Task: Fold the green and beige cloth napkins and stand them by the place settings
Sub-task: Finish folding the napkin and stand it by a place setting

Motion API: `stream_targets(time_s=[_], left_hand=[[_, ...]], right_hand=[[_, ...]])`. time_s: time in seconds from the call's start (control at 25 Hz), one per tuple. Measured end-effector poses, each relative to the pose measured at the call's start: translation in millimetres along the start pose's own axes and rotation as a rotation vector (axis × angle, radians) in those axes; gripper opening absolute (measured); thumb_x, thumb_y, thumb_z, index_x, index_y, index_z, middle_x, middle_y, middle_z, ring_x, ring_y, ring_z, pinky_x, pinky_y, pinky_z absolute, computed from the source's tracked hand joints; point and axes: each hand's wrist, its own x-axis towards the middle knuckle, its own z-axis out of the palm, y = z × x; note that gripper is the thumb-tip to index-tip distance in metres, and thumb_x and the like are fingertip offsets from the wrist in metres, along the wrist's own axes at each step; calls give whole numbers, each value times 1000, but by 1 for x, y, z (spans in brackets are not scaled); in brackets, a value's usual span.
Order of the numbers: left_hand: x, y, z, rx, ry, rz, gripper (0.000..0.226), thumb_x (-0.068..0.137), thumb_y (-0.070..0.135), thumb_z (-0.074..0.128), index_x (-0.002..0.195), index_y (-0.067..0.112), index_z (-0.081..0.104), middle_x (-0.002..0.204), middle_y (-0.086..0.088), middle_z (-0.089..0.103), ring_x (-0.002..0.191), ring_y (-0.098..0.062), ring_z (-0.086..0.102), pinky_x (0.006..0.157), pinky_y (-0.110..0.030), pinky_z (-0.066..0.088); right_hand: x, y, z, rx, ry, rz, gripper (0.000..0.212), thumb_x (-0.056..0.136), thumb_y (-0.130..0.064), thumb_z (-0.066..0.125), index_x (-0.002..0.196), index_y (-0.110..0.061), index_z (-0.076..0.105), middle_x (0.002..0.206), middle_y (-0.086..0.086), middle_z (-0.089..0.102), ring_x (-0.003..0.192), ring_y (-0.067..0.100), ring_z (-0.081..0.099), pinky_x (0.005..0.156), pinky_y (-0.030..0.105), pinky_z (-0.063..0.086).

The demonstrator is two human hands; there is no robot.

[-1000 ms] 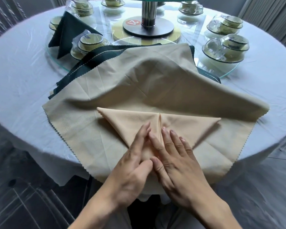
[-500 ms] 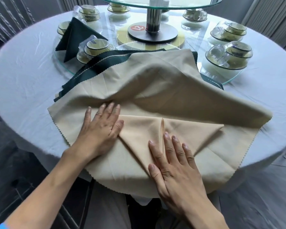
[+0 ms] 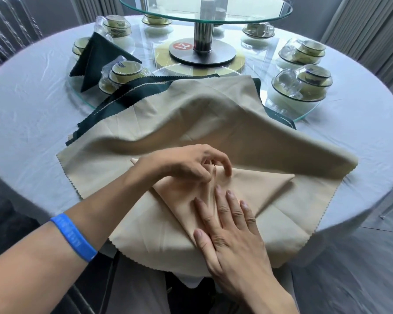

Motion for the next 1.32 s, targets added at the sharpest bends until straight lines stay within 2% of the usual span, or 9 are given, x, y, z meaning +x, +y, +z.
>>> stream_targets(time_s=[0.24, 0.44, 0.52, 0.64, 0.72, 0.8, 1.0, 1.16, 1.32], left_hand=[[-22, 21, -2, -363, 168, 71, 44, 70, -10, 52, 105, 8, 70, 95, -21, 67, 87, -16, 56, 79, -27, 43], [-54, 76, -3, -384, 417, 298, 38, 77, -9, 65, 110, 10, 68, 95, -20, 67, 83, -20, 62, 71, -34, 47], [-62, 69, -6, -221, 494, 274, 44, 78, 14, 74, 120, 22, 64, 107, -5, 68, 99, -12, 64, 83, -30, 50], [-72, 42, -4, -467, 180, 0, 54, 81, 24, 75, 131, 26, 56, 112, -10, 68, 102, -16, 64, 86, -28, 50], [-69, 23, 13, -668, 176, -136, 41, 86, 19, 71, 125, 19, 58, 92, -14, 66, 79, -23, 58, 65, -24, 47], [-63, 11, 30, -472, 399, -248, 32, 90, 26, 72, 118, 26, 57, 88, 0, 67, 71, -18, 55, 59, -24, 44], [-93, 12, 63, 245, 361, -195, 66, 82, 77, 48, 141, 49, 35, 136, 20, 42, 115, -2, 50, 95, -22, 43], [-104, -1, 97, 621, 471, -90, 50, 98, 53, 35, 143, 34, 45, 141, -2, 49, 109, -23, 54, 81, -39, 50], [-116, -9, 105, 794, 511, -155, 57, 94, 31, 37, 150, 19, 39, 148, -10, 48, 124, -31, 52, 89, -40, 35]], right_hand=[[1, -8, -43, 593, 61, 113, 84, 87, -55, 51, 154, -38, 4, 163, -13, 9, 148, 1, 8, 119, 28, 13], [11, -8, -97, 967, 279, 219, 46, 92, -16, 57, 131, -40, 48, 109, -10, 68, 96, 9, 65, 80, 35, 53], [20, 7, -105, 1185, 187, 154, 37, 88, -4, 50, 117, -24, 61, 98, 2, 72, 85, 13, 66, 71, 30, 52], [41, 37, -105, 1451, -155, 109, 40, 81, -1, 52, 118, -12, 62, 104, 19, 70, 85, 18, 62, 73, 28, 47], [59, 57, -93, 1265, -212, 165, 37, 86, -5, 59, 120, -17, 60, 94, 13, 69, 77, 12, 59, 70, 24, 45], [71, 74, -76, 774, -143, 187, 34, 90, -17, 64, 122, -28, 57, 92, -7, 66, 70, 4, 55, 71, 23, 43], [32, 91, -68, 586, -163, -29, 52, 83, -43, 72, 130, -41, 50, 123, -25, 56, 113, -5, 53, 90, 12, 40], [2, 105, -56, 369, 9, -139, 43, 82, -27, 56, 125, -34, 54, 137, -25, 49, 120, 6, 51, 95, 23, 36], [-24, 105, -38, 133, -56, -105, 52, 97, -46, 35, 147, -33, 39, 157, -6, 31, 143, 15, 31, 113, 34, 22]])
